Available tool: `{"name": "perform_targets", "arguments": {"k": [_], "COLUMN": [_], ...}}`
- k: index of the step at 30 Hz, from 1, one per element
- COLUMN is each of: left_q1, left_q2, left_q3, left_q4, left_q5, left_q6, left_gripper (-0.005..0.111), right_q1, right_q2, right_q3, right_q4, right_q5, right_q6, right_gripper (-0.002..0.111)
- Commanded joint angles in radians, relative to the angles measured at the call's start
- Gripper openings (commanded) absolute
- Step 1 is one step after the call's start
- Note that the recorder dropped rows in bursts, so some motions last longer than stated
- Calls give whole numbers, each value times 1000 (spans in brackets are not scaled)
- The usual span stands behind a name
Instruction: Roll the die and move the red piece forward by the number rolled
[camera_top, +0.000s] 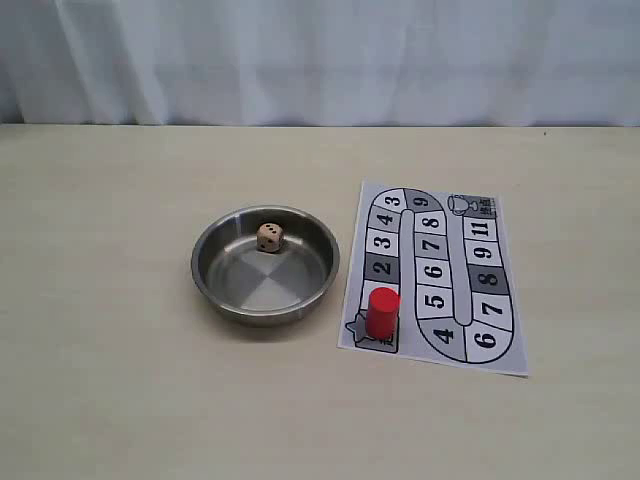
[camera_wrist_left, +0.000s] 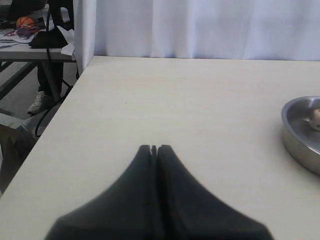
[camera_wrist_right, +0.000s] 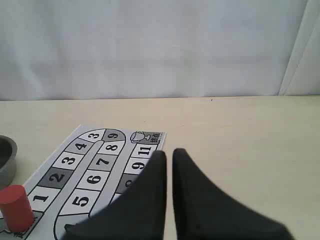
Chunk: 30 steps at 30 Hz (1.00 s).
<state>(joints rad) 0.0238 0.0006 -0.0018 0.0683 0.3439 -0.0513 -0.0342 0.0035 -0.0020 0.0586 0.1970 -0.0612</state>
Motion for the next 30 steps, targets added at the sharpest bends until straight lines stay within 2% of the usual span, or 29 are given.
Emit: {"name": "perform_targets", "arguments": {"k": [1, 11, 24, 26, 30], "left_q1": [0, 0, 0, 0, 0], "left_q2": [-1, -1, -1, -1, -1], "left_q3": [2, 2, 2, 2, 2], "left_q4": [1, 1, 1, 1, 1], "left_q5": [-12, -12, -12, -12, -12], "left_q6": [-6, -6, -6, -6, -6], "left_gripper": [0, 0, 0, 0, 0], "right_q1": [3, 3, 3, 3, 3], "right_q2": [-4, -4, -4, -4, -4], "right_q3": [2, 2, 2, -25, -142], "right_q4": [-7, -7, 22, 57, 59], "right_q5": [-1, -38, -380, -343, -161], "right_q6": [-6, -6, 96, 114, 74], "right_gripper": [4, 4, 4, 4, 4]}}
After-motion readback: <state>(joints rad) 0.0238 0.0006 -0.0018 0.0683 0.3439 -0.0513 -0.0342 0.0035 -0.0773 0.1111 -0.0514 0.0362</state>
